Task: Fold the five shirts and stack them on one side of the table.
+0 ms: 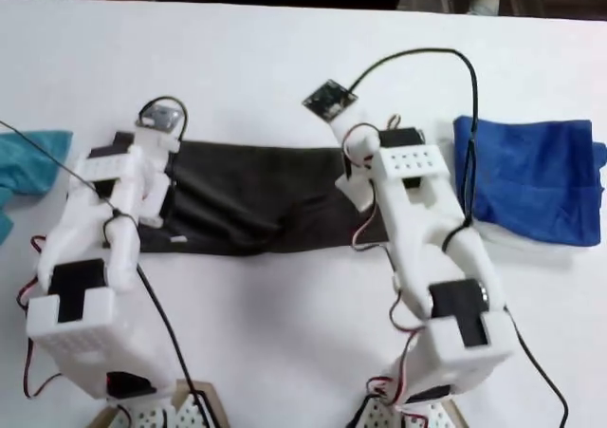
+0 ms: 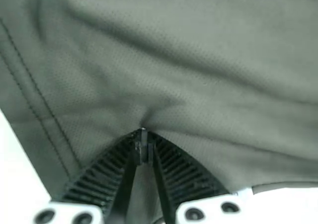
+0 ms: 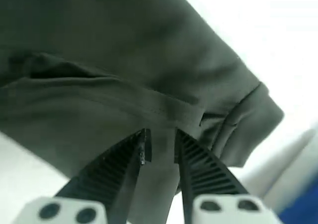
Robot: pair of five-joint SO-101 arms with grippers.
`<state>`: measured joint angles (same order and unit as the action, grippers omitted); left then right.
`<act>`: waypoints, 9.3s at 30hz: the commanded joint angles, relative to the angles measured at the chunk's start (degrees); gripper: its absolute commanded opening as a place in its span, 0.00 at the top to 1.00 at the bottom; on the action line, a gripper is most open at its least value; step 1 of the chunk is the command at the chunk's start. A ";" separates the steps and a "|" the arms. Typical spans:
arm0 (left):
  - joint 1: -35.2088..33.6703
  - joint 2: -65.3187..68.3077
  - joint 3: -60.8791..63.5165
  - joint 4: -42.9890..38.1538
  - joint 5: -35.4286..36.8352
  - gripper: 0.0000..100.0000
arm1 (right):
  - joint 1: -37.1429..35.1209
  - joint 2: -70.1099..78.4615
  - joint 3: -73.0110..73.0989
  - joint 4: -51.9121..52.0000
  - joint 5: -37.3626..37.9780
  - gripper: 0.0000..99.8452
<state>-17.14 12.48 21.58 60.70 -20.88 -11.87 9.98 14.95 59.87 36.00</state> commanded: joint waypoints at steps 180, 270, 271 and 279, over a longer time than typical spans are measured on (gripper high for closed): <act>40.18 26.90 -87.78 41.23 -10.37 0.74 | 25.10 -21.32 18.81 -19.56 -29.63 0.96; -15.03 -37.89 41.98 -17.93 -4.40 0.97 | -18.15 18.68 -33.76 8.13 2.11 0.98; -15.03 -37.89 41.98 -17.93 -4.40 0.97 | -18.15 21.14 -35.69 8.13 2.02 0.98; -15.03 -37.89 41.98 -17.93 -4.40 0.97 | -17.27 33.19 -50.81 13.85 2.20 0.98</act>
<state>-32.62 -23.47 63.43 43.47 -25.71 -29.36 41.80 -29.98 70.51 38.46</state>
